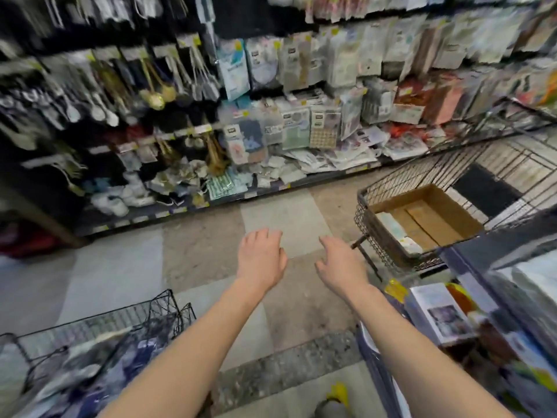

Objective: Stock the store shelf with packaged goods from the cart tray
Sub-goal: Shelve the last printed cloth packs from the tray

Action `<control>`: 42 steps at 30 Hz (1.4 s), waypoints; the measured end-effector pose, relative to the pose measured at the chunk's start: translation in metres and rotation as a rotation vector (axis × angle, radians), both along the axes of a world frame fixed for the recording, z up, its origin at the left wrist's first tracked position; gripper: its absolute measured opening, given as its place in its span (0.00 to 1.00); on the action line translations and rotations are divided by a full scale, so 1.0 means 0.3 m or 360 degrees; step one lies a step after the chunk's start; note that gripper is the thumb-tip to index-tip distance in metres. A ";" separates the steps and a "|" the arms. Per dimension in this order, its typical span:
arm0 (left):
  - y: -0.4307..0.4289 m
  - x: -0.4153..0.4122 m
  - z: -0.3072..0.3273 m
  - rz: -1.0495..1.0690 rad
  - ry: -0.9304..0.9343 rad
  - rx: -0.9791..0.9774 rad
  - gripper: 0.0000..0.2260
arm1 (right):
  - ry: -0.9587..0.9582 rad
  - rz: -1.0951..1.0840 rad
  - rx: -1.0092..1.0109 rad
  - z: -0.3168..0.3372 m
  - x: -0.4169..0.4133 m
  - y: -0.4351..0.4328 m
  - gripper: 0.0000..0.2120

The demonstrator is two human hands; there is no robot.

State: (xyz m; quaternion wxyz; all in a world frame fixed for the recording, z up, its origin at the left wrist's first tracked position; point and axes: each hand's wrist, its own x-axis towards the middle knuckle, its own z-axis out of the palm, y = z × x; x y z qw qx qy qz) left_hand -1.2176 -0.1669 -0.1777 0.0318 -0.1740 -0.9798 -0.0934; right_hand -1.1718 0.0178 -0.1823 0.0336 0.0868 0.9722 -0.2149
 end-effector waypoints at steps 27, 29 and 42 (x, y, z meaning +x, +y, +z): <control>0.625 -1.826 -0.110 -0.0158 -0.0311 -0.0311 0.20 | -0.0285 -0.0389 -0.0203 -0.220 -1.764 0.667 0.24; 0.731 -1.981 -0.148 -0.0263 -0.0331 -0.0300 0.19 | -0.0303 -0.0457 -0.0180 -0.241 -1.878 0.746 0.25; 1.602 -2.552 -0.205 -0.1411 -0.0332 -0.0485 0.19 | -0.0367 -0.1514 -0.0178 -0.186 -2.029 1.331 0.25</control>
